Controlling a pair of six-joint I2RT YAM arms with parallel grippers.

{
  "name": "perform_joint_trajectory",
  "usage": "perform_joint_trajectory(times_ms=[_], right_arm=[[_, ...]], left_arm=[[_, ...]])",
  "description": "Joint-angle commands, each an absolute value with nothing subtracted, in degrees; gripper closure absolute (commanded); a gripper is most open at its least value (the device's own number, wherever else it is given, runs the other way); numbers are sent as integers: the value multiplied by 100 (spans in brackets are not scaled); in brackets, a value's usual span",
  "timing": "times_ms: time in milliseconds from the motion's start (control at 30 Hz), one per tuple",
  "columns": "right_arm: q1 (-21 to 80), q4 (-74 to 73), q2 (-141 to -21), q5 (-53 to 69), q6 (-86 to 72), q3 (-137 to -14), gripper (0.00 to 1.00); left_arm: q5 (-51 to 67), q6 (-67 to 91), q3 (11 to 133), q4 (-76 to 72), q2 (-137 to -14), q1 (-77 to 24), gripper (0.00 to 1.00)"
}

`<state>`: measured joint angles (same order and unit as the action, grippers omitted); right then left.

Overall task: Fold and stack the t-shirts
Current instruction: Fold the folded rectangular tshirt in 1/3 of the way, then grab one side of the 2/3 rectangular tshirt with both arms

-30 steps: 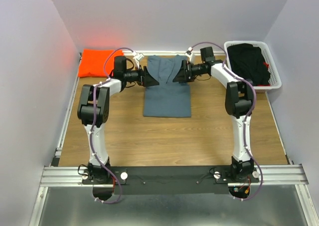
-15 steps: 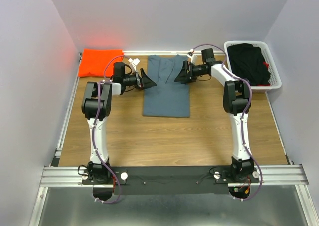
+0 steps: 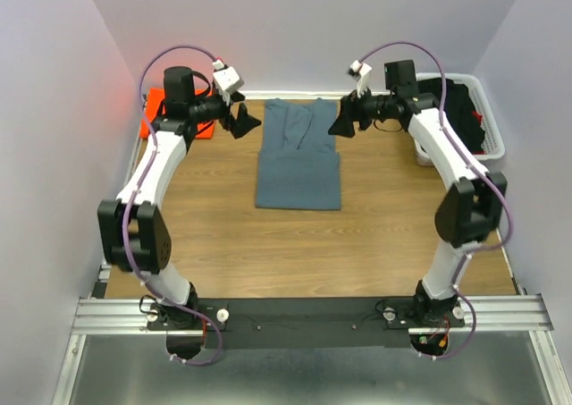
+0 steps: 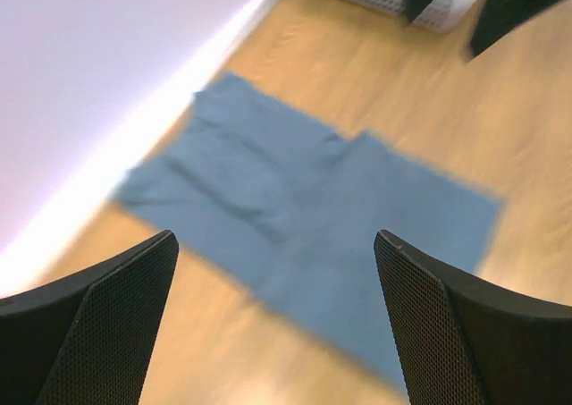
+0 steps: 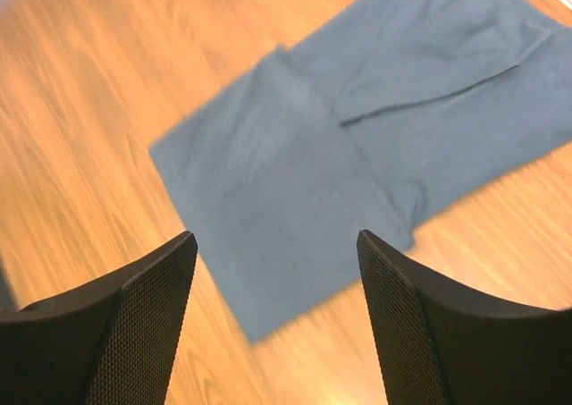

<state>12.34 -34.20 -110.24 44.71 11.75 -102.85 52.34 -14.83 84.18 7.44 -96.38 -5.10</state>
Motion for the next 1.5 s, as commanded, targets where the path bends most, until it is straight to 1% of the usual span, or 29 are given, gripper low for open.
perform_joint_trajectory(times_ms=[0,33,100,167,200,233,300,333,367,500,800,1067,1167,1200,1233,1300,1400,1433,1467], right_arm=[[1811,-4350,-10417,2990,2881,-9222,23],[2080,-4359,-10206,2632,3179,-8732,25],[2467,-4351,-10011,2270,3505,-8273,29],[2697,-4298,-9880,2084,3638,-7755,34],[2864,-4263,-9870,1979,3673,-7621,38],[2917,-4210,-9861,1873,3717,-7498,44],[2997,-4009,-9887,1802,3718,-7200,48],[3023,-3964,-9905,1750,3744,-7129,53],[3032,-3886,-9923,1723,3762,-7076,54],[3067,-3631,-10054,1574,3841,-6821,54],[3146,-3367,-10406,1556,3876,-6724,55],[3173,-3015,-10705,1292,3894,-6609,54],[3182,-2971,-10784,1275,3894,-6566,57],[3173,-2971,-10810,1274,3885,-6557,59],[3182,-2979,-10863,1283,3859,-6548,65],[3173,-2979,-10889,1283,3850,-6522,71],[3173,-2997,-10907,1248,3753,-6521,94],[3182,-2997,-10890,1248,3709,-6530,99],[3182,-3023,-10820,1248,3692,-6556,100]], left_arm=[[4632,-4962,7718,2969,-9071,-536,1],[4493,-5644,7560,3127,-8975,-623,2],[4229,-6124,7033,3331,-8694,-712,2],[3887,-6554,6394,3148,-8448,-913,2],[3806,-6591,6207,3007,-8368,-1010,3],[3753,-6627,6031,2901,-8315,-1159,5],[3543,-6610,5688,2647,-8271,-1405,10],[3499,-6575,5626,2602,-8279,-1502,11],[3463,-6505,5538,2515,-8297,-1677,13],[3480,-6250,5502,2312,-8428,-1802,14],[3436,-6196,5678,2303,-8815,-1811,15],[3419,-6328,5669,2399,-8895,-1811,14],[3384,-6477,5599,2487,-8895,-1811,14],[3375,-6504,5573,2505,-8886,-1811,14],[3384,-6513,5564,2522,-8886,-1811,14],[3392,-6539,5563,2540,-8886,-1811,15],[3401,-6592,5563,2584,-8894,-1811,17],[3401,-6618,5572,2610,-8912,-1811,18],[3401,-6627,5572,2628,-8912,-1811,18]])
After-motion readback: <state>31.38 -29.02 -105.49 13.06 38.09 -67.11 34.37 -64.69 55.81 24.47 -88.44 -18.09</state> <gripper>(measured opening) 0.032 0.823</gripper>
